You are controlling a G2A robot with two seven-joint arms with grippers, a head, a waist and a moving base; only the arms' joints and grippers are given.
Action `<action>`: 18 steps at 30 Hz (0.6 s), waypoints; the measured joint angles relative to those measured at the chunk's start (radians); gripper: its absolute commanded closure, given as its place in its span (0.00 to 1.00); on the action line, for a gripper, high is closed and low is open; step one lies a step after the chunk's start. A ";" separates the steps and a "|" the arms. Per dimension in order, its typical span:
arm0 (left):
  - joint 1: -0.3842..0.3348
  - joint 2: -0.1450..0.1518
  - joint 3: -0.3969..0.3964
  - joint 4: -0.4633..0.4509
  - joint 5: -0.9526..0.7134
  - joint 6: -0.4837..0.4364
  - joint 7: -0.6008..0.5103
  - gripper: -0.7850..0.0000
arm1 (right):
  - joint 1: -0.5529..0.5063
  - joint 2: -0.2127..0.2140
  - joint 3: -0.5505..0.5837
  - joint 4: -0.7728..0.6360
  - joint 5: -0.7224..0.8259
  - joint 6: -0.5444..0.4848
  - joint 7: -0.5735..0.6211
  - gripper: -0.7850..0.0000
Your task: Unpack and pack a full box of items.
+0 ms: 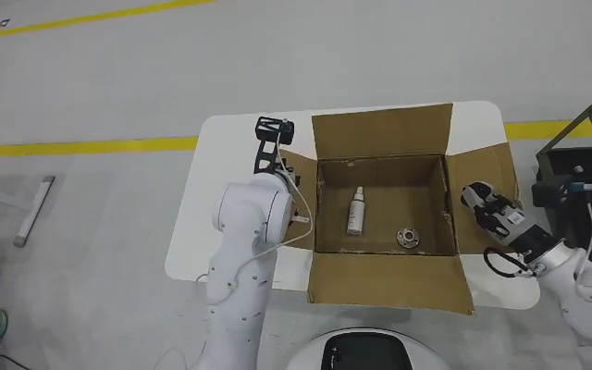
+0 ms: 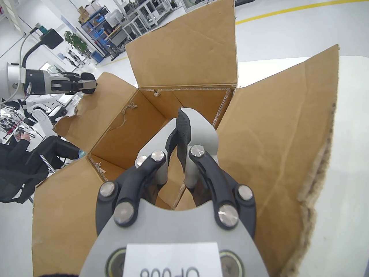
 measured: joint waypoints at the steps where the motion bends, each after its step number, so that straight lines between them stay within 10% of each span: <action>1: 0.006 0.001 0.000 0.005 0.007 -0.002 0.005 1.00 | 0.000 0.000 0.000 0.000 0.000 0.001 0.001 0.99; 18: 0.064 0.006 0.006 0.018 0.043 -0.001 0.023 1.00 | 0.000 0.002 0.009 -0.012 0.041 0.005 0.011 1.00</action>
